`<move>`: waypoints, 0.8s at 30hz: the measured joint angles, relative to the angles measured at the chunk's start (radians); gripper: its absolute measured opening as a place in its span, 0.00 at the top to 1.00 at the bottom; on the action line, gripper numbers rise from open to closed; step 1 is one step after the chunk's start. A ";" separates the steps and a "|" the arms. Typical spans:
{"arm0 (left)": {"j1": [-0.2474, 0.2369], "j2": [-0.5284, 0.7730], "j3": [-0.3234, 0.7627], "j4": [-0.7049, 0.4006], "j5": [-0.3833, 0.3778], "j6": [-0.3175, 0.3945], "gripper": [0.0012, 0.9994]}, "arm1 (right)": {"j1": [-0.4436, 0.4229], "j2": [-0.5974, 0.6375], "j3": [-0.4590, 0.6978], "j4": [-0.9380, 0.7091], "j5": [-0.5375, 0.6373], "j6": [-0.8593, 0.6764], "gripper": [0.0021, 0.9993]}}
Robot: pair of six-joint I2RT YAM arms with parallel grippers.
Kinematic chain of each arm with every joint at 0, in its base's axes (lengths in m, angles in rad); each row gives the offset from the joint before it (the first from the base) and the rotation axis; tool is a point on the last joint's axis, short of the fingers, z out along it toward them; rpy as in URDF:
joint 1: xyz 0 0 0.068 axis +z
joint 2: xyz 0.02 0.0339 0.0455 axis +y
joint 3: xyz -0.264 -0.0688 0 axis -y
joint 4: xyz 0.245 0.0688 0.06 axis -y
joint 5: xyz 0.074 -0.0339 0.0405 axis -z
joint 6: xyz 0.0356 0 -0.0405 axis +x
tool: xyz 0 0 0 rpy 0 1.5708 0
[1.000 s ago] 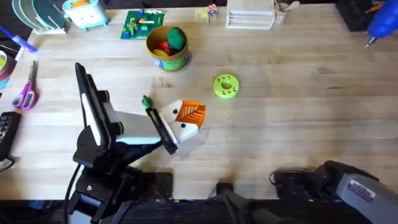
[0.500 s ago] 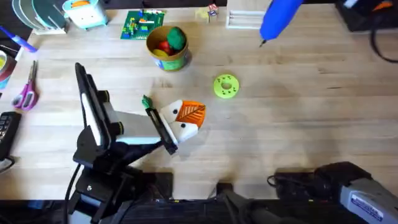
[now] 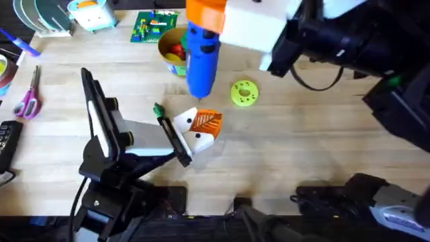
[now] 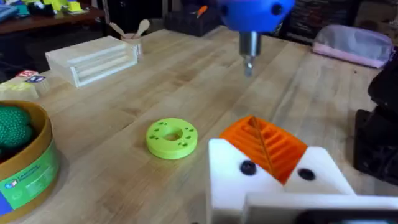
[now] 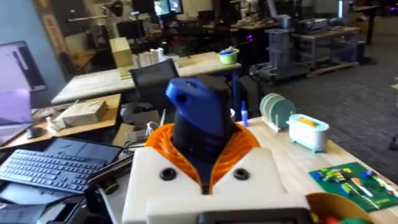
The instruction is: Pick up the gripper from the table and insert it into the empty holder that is missing its gripper. Then pick up a screw, insert it into the mounting hole, and use the screwdriver to tighten it. Finally, clean up the table by picking up the vegetable and placing it into the bucket.
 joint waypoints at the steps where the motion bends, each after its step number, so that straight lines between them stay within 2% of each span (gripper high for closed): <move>1: 0.000 0.000 0.000 0.000 0.000 0.000 1.00 | 0.021 0.008 0.000 0.012 -0.003 0.000 0.98; 3: 0.000 0.000 0.000 0.000 0.000 0.000 1.00 | 0.064 0.016 0.000 0.021 -0.008 0.001 0.98; 24: 0.000 0.000 0.000 0.000 0.000 0.000 1.00 | 0.103 0.115 0.000 0.033 -0.007 -0.003 0.98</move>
